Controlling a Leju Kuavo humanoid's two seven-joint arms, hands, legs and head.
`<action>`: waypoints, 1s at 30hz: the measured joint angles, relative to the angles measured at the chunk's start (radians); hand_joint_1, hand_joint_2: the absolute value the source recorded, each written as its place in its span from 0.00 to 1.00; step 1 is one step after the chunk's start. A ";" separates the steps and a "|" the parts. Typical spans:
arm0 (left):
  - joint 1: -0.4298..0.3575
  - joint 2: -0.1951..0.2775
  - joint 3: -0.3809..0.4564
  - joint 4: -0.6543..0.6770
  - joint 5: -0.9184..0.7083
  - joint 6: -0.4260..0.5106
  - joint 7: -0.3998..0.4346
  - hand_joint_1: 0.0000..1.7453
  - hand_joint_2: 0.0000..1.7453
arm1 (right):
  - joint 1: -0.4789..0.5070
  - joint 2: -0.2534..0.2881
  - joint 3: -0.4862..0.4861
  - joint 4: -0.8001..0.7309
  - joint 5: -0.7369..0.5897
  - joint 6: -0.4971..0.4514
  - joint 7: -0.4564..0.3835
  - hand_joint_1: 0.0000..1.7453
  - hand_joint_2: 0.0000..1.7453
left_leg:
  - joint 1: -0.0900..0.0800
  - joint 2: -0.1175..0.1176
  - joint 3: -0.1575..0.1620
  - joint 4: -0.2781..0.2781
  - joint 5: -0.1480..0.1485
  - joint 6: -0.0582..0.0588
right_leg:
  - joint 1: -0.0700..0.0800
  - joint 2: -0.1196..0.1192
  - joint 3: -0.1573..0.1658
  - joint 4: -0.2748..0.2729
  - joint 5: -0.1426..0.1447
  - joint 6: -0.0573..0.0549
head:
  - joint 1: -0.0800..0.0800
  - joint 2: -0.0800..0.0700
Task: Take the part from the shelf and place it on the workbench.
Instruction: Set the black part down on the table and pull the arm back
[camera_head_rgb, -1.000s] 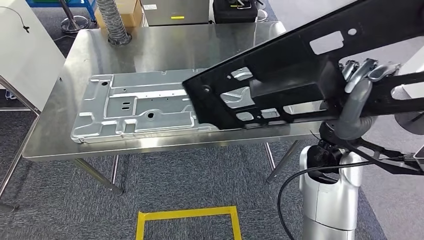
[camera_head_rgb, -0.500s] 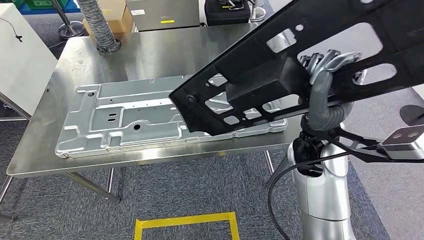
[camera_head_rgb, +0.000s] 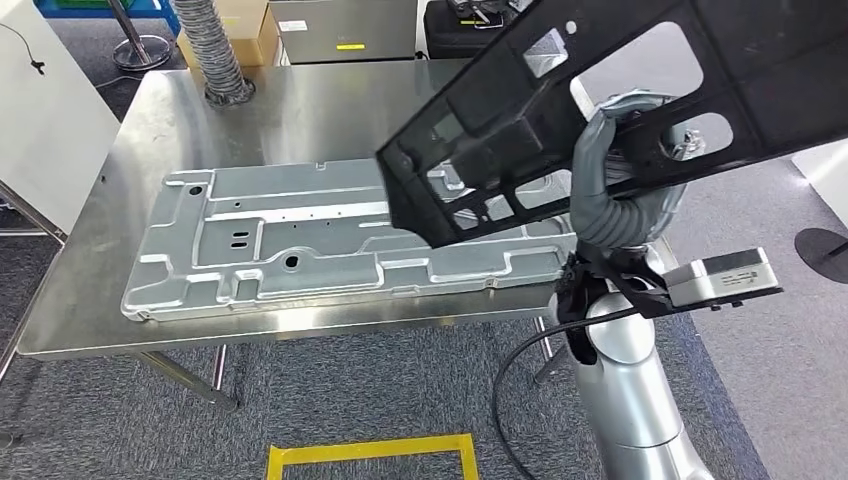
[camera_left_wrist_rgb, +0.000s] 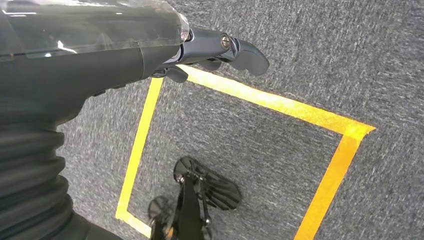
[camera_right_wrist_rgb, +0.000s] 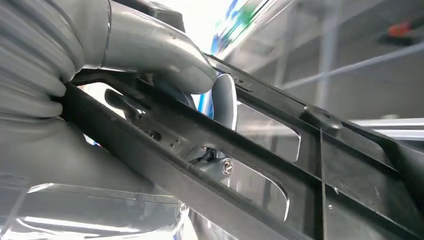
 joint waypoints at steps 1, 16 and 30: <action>0.002 0.000 0.000 0.000 0.000 -0.001 -0.002 0.00 1.00 | 0.003 -0.015 -0.016 0.005 0.039 -0.020 0.011 1.00 1.00 | 0.000 0.000 0.001 0.001 -0.001 0.001 | -0.001 0.000 -0.022 0.031 0.001 0.001 | 0.000 0.000; 0.007 0.003 0.000 0.000 -0.022 -0.030 -0.012 0.00 1.00 | -0.032 -0.122 -0.170 0.141 0.640 -0.171 0.207 1.00 1.00 | -0.003 0.001 -0.119 0.292 -0.147 -0.043 | 0.001 -0.010 0.112 -0.279 0.158 -0.047 | -0.005 0.000; 0.002 0.004 -0.013 0.000 -0.038 -0.052 -0.021 0.00 1.00 | -0.254 -0.172 -0.117 0.424 1.138 -0.084 0.373 1.00 1.00 | -0.002 0.006 0.007 -0.004 0.001 0.002 | -0.005 -0.004 -0.001 -0.034 0.034 0.010 | 0.004 0.000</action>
